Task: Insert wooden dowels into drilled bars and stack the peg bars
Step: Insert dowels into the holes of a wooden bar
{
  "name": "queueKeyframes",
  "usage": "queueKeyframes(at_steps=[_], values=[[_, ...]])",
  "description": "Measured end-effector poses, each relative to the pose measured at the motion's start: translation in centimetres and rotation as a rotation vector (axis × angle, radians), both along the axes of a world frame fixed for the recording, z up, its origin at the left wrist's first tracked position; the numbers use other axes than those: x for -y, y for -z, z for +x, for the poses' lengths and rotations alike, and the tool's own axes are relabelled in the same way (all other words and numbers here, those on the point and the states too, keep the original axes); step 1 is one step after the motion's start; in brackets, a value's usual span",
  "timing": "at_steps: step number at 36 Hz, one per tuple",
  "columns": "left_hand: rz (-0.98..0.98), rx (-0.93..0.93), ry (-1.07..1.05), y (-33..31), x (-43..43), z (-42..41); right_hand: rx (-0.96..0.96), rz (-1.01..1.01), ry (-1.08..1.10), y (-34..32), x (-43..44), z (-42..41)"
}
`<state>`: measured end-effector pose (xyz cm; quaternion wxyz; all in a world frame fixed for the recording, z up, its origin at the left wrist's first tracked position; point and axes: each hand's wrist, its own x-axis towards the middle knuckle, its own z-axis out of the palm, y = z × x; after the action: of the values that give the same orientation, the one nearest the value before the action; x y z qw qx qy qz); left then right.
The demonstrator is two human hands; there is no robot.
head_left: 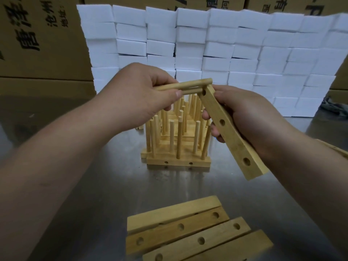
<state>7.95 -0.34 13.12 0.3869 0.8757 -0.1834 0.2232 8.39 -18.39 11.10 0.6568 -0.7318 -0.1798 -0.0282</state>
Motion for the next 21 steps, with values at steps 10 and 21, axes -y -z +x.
queueKeyframes(at_steps=[10,21], values=[[0.005,0.004,-0.009,0.1,0.6,-0.2,-0.008,-0.014,0.020,0.2,-0.3,-0.2],[0.030,-0.013,-0.008,0.2,1.0,-0.3,-0.006,0.031,0.060,0.2,-0.5,-0.3]])
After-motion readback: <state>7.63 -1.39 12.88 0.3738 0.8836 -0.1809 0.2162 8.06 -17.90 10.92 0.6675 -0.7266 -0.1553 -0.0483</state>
